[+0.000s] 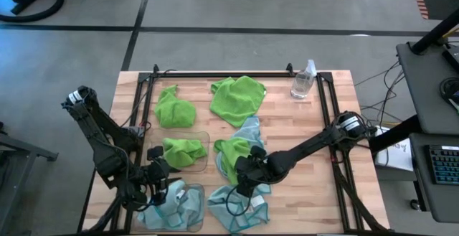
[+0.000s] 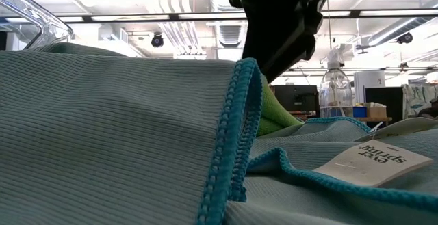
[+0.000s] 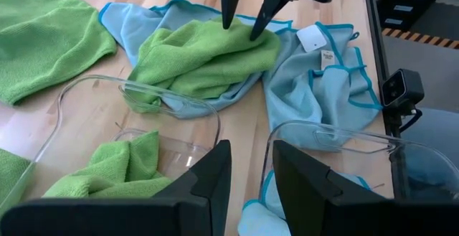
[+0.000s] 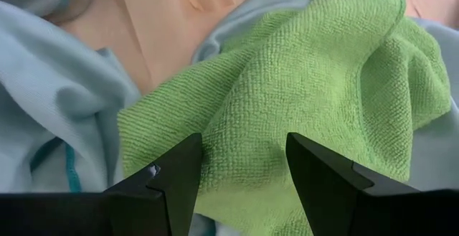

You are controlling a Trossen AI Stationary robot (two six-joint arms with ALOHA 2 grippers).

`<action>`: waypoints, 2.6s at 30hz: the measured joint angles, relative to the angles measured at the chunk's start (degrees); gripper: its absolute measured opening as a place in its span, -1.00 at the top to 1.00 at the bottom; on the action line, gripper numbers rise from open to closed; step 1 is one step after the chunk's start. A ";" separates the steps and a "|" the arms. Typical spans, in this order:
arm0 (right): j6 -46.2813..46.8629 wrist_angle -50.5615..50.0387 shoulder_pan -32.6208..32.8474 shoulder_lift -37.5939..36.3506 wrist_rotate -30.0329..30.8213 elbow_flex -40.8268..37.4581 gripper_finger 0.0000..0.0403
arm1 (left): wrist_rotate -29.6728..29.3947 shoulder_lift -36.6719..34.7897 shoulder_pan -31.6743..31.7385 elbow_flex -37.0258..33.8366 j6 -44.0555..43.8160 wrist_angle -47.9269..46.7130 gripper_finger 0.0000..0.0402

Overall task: Sort microfiber towel by color & place in baskets
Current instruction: Put the bottom green microfiber cloth into the top transparent bin

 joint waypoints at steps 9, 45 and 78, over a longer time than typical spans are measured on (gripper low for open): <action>2.79 -0.01 -0.72 0.04 0.00 -3.61 0.23 | -0.02 0.00 0.00 0.00 0.00 0.04 0.56; -24.32 8.38 -1.95 -0.15 6.05 21.94 0.95 | -6.03 0.00 1.11 0.00 8.05 4.59 0.56; -26.83 13.22 -2.54 0.00 5.84 23.77 0.96 | 2.25 0.00 13.14 0.00 38.85 25.06 0.56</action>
